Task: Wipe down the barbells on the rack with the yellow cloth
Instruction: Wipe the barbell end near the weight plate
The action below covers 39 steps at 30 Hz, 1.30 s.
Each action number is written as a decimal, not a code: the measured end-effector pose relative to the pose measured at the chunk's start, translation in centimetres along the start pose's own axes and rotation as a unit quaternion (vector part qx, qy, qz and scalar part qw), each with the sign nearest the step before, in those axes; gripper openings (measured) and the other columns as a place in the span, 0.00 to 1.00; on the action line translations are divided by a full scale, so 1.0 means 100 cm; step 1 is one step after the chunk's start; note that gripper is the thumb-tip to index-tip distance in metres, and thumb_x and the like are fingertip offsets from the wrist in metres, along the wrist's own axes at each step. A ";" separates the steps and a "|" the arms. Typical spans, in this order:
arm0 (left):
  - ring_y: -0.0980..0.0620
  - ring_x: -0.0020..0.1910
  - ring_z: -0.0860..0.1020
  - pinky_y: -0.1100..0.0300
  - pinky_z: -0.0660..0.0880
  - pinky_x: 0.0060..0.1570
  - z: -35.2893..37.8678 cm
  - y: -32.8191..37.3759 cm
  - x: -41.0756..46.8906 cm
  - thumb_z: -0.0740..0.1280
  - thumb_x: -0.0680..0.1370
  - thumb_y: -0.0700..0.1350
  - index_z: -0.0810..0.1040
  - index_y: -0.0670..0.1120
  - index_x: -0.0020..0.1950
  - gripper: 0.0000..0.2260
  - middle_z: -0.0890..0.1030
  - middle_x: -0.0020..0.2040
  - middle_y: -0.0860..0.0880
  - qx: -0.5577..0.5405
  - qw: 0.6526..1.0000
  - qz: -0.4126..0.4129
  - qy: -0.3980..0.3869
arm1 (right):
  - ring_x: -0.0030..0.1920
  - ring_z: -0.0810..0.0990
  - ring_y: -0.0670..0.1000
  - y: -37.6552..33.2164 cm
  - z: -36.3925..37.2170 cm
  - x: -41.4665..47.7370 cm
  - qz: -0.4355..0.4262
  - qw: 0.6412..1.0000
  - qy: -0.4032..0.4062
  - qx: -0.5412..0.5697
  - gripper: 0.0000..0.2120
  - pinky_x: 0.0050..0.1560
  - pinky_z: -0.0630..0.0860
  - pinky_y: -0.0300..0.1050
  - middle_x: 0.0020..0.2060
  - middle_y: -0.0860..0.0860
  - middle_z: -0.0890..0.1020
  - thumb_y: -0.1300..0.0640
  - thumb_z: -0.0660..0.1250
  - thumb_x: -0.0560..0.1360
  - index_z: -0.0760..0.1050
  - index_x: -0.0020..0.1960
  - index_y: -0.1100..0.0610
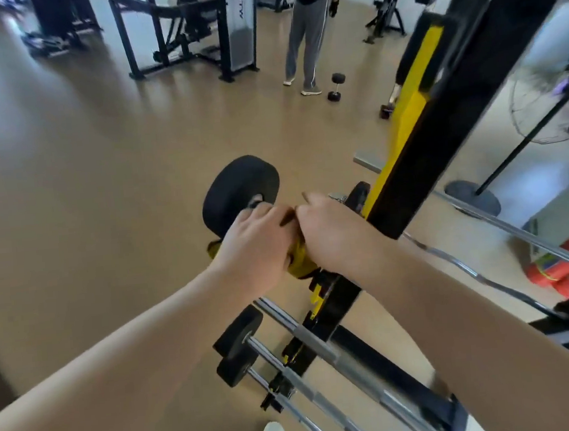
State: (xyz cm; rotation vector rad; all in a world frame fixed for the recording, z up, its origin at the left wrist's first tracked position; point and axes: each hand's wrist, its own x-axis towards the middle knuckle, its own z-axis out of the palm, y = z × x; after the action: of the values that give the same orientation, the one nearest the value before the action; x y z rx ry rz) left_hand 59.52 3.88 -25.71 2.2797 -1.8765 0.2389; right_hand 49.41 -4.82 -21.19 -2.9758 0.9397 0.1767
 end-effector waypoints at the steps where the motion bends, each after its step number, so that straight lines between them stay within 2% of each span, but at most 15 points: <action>1: 0.47 0.67 0.68 0.50 0.69 0.66 0.005 0.000 -0.001 0.66 0.78 0.53 0.71 0.56 0.70 0.20 0.71 0.68 0.52 0.001 1.000 -0.013 0.004 | 0.67 0.72 0.58 0.000 0.000 0.004 0.012 1.000 -0.015 0.018 0.12 0.63 0.72 0.51 0.67 0.59 0.72 0.58 0.60 0.81 0.74 0.63 0.58; 3: 0.49 0.61 0.73 0.54 0.74 0.60 0.008 -0.005 -0.002 0.66 0.78 0.53 0.71 0.57 0.70 0.20 0.71 0.64 0.50 -0.031 0.999 -0.036 0.015 | 0.57 0.76 0.56 0.004 -0.002 0.012 0.020 0.995 -0.046 0.085 0.10 0.50 0.74 0.49 0.57 0.55 0.75 0.56 0.60 0.79 0.71 0.60 0.56; 5: 0.52 0.50 0.78 0.58 0.78 0.52 0.004 -0.011 -0.001 0.66 0.78 0.52 0.71 0.54 0.70 0.20 0.74 0.60 0.49 -0.073 0.995 -0.068 0.031 | 0.50 0.77 0.53 0.007 -0.001 0.017 0.011 0.981 -0.115 0.156 0.15 0.42 0.71 0.45 0.53 0.53 0.75 0.51 0.62 0.78 0.67 0.63 0.54; 7: 0.53 0.42 0.78 0.60 0.78 0.43 -0.002 -0.022 0.005 0.68 0.77 0.48 0.73 0.50 0.63 0.15 0.76 0.52 0.50 -0.119 0.985 -0.110 0.050 | 0.48 0.77 0.52 0.004 0.008 0.023 0.009 0.975 -0.136 0.175 0.23 0.40 0.72 0.44 0.54 0.53 0.74 0.48 0.64 0.77 0.63 0.67 0.55; 9: 0.54 0.39 0.77 0.61 0.76 0.40 -0.009 -0.029 0.011 0.70 0.76 0.42 0.73 0.49 0.55 0.11 0.76 0.47 0.52 -0.187 0.970 -0.140 0.061 | 0.48 0.78 0.53 0.000 0.024 0.033 0.024 0.976 -0.104 0.190 0.28 0.43 0.76 0.47 0.55 0.54 0.75 0.46 0.66 0.77 0.60 0.71 0.56; 13: 0.56 0.49 0.78 0.62 0.77 0.49 -0.018 -0.035 0.007 0.65 0.78 0.36 0.76 0.50 0.60 0.14 0.79 0.51 0.55 -0.313 0.938 -0.143 0.044 | 0.37 0.73 0.46 -0.010 0.035 0.057 0.058 0.977 -0.090 0.185 0.18 0.33 0.68 0.40 0.44 0.49 0.77 0.49 0.65 0.79 0.66 0.64 0.55; 16: 0.59 0.53 0.76 0.69 0.72 0.51 -0.013 -0.044 -0.012 0.65 0.77 0.34 0.75 0.51 0.63 0.18 0.76 0.56 0.58 -0.315 0.944 -0.096 0.031 | 0.40 0.72 0.48 -0.027 0.035 0.073 0.046 0.994 -0.043 0.086 0.10 0.40 0.68 0.42 0.44 0.48 0.72 0.50 0.63 0.80 0.69 0.58 0.54; 18: 0.58 0.54 0.77 0.67 0.75 0.55 -0.006 -0.055 -0.022 0.65 0.77 0.33 0.76 0.50 0.63 0.18 0.75 0.58 0.57 -0.330 0.940 -0.086 0.019 | 0.36 0.73 0.49 -0.036 0.038 0.084 0.061 0.998 -0.014 0.028 0.06 0.36 0.71 0.45 0.42 0.48 0.77 0.50 0.63 0.79 0.69 0.48 0.52; 20: 0.58 0.54 0.77 0.67 0.75 0.55 -0.002 -0.064 -0.026 0.64 0.78 0.34 0.77 0.50 0.62 0.17 0.76 0.58 0.56 -0.339 0.938 -0.077 0.009 | 0.34 0.75 0.51 -0.038 0.037 0.091 0.074 0.996 -0.055 -0.007 0.07 0.34 0.71 0.45 0.38 0.50 0.79 0.51 0.63 0.79 0.71 0.44 0.52; 22: 0.61 0.52 0.74 0.75 0.69 0.50 0.001 -0.070 -0.027 0.63 0.79 0.36 0.76 0.50 0.65 0.17 0.76 0.59 0.56 -0.326 0.944 -0.052 -0.005 | 0.37 0.79 0.53 -0.037 0.030 0.090 0.068 0.992 -0.106 0.000 0.07 0.34 0.71 0.44 0.37 0.51 0.80 0.51 0.64 0.79 0.75 0.45 0.54; 25: 0.62 0.50 0.71 0.76 0.65 0.49 0.001 -0.071 -0.025 0.65 0.79 0.39 0.73 0.49 0.70 0.19 0.74 0.61 0.54 -0.312 0.950 0.003 -0.021 | 0.36 0.77 0.53 -0.038 0.024 0.081 0.078 0.990 -0.116 0.006 0.07 0.34 0.69 0.43 0.36 0.50 0.78 0.51 0.62 0.80 0.73 0.46 0.53; 27: 0.60 0.52 0.72 0.73 0.67 0.54 0.001 -0.071 -0.022 0.67 0.77 0.38 0.74 0.47 0.69 0.20 0.75 0.60 0.52 -0.298 0.953 0.058 -0.024 | 0.35 0.76 0.50 -0.036 0.025 0.070 0.105 0.987 -0.121 -0.030 0.07 0.34 0.69 0.41 0.36 0.49 0.76 0.50 0.61 0.81 0.71 0.48 0.53; 31: 0.55 0.60 0.71 0.65 0.68 0.62 0.004 -0.067 -0.012 0.69 0.75 0.37 0.73 0.45 0.69 0.22 0.72 0.62 0.50 -0.295 0.947 0.125 -0.033 | 0.56 0.74 0.57 -0.028 0.021 0.038 0.149 0.980 -0.053 -0.124 0.11 0.53 0.75 0.52 0.51 0.54 0.75 0.45 0.66 0.79 0.76 0.53 0.52; 35: 0.52 0.63 0.71 0.59 0.70 0.65 0.005 -0.061 -0.002 0.70 0.75 0.40 0.73 0.44 0.69 0.22 0.73 0.64 0.49 -0.279 0.944 0.173 -0.032 | 0.42 0.74 0.52 -0.026 0.012 0.016 0.143 0.978 -0.072 -0.132 0.07 0.42 0.74 0.46 0.43 0.53 0.75 0.51 0.68 0.79 0.80 0.52 0.55; 39: 0.45 0.69 0.67 0.47 0.67 0.69 0.007 -0.059 0.012 0.69 0.77 0.47 0.65 0.49 0.75 0.27 0.68 0.71 0.48 -0.105 0.967 0.231 -0.025 | 0.40 0.73 0.47 -0.024 0.007 -0.009 0.134 0.987 -0.016 -0.084 0.08 0.40 0.70 0.39 0.41 0.49 0.74 0.55 0.67 0.80 0.78 0.57 0.55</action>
State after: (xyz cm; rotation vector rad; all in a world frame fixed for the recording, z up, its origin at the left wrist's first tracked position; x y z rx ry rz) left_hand 65.60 3.67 -26.27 1.7064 -2.3137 0.0362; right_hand 50.03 -2.31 -21.79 -2.9682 1.3851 0.3194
